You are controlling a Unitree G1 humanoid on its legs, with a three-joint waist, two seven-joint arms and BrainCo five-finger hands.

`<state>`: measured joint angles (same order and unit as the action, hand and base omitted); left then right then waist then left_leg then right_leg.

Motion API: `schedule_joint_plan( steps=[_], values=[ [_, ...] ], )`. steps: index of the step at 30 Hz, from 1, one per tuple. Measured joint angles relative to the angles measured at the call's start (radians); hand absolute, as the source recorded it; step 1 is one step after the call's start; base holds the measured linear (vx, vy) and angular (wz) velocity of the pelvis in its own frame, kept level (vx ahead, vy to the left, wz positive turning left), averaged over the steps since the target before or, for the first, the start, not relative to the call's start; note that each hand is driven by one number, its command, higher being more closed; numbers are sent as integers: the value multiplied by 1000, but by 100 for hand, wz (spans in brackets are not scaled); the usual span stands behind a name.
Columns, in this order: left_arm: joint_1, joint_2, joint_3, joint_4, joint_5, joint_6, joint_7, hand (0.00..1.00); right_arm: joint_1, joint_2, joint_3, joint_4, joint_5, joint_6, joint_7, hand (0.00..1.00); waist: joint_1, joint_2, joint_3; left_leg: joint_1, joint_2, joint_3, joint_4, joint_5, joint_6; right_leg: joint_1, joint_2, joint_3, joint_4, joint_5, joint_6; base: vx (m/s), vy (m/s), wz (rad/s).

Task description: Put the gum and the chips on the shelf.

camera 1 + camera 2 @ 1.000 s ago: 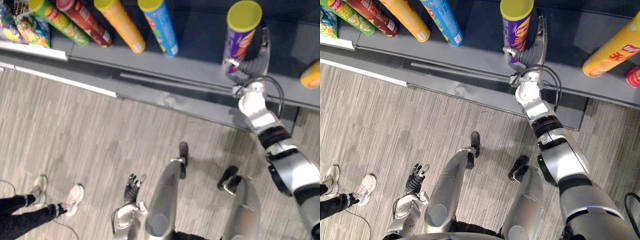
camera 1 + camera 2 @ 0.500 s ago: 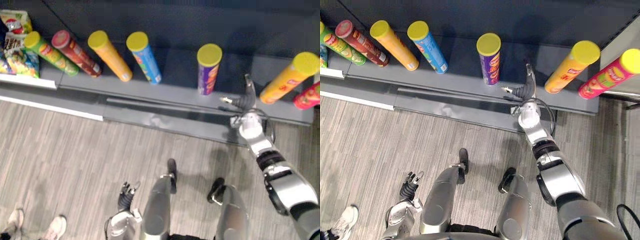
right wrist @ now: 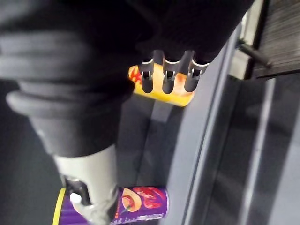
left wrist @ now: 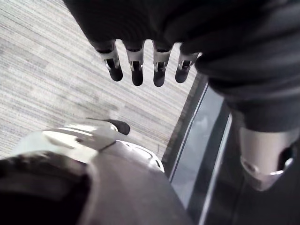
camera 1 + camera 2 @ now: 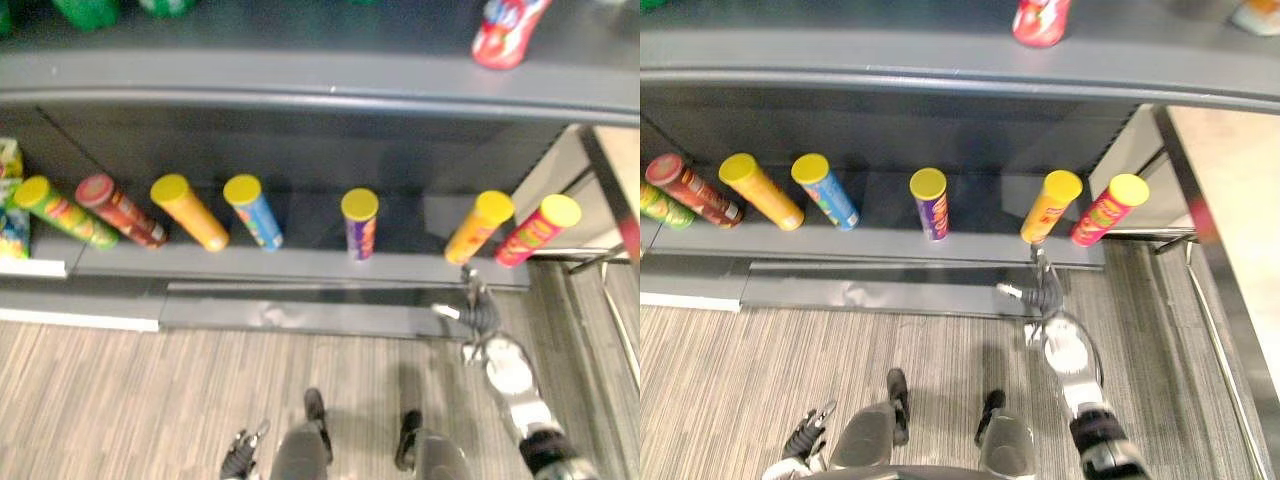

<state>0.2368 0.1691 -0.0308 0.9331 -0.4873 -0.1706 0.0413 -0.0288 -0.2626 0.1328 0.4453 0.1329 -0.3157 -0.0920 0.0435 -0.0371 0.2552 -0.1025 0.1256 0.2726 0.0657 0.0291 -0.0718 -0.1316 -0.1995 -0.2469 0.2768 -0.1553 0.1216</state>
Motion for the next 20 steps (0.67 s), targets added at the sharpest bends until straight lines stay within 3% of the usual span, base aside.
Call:
schedule_joint_plan(
  steps=[4,6,10,15,17,20],
  values=[
    [25,-10,7,52,-2,6,-9,0,167,54,0,3,78,79,100,0,-20,0,-67,71,0,38,-52,0,-1,42,17,32,-50,12,5,51,24,-34],
    [39,-14,24,65,-20,5,-16,0,256,93,7,46,125,140,143,0,-38,0,-103,100,1,52,-86,1,-4,61,26,44,-75,21,6,31,20,-19],
    [43,-18,30,90,-22,-11,-51,0,306,125,12,183,124,180,164,0,-46,5,-124,134,-2,77,-136,15,-10,75,38,64,-112,43,5,24,29,-16],
    [43,-36,40,118,-20,-53,-43,0,248,150,-106,404,187,174,129,0,-59,11,-142,177,-11,84,-167,22,-6,128,42,67,-165,64,12,37,34,-4],
    [40,-47,59,143,-21,-68,-37,0,217,162,-174,527,252,149,107,0,-60,17,-153,199,-13,86,-167,18,-5,155,41,68,-178,64,13,48,16,-1],
    [31,-51,65,171,-22,-69,-29,0,214,163,-215,624,263,132,59,0,-60,20,-167,203,-13,86,-168,15,-8,166,45,66,-192,68,10,45,5,0]
  ],
)
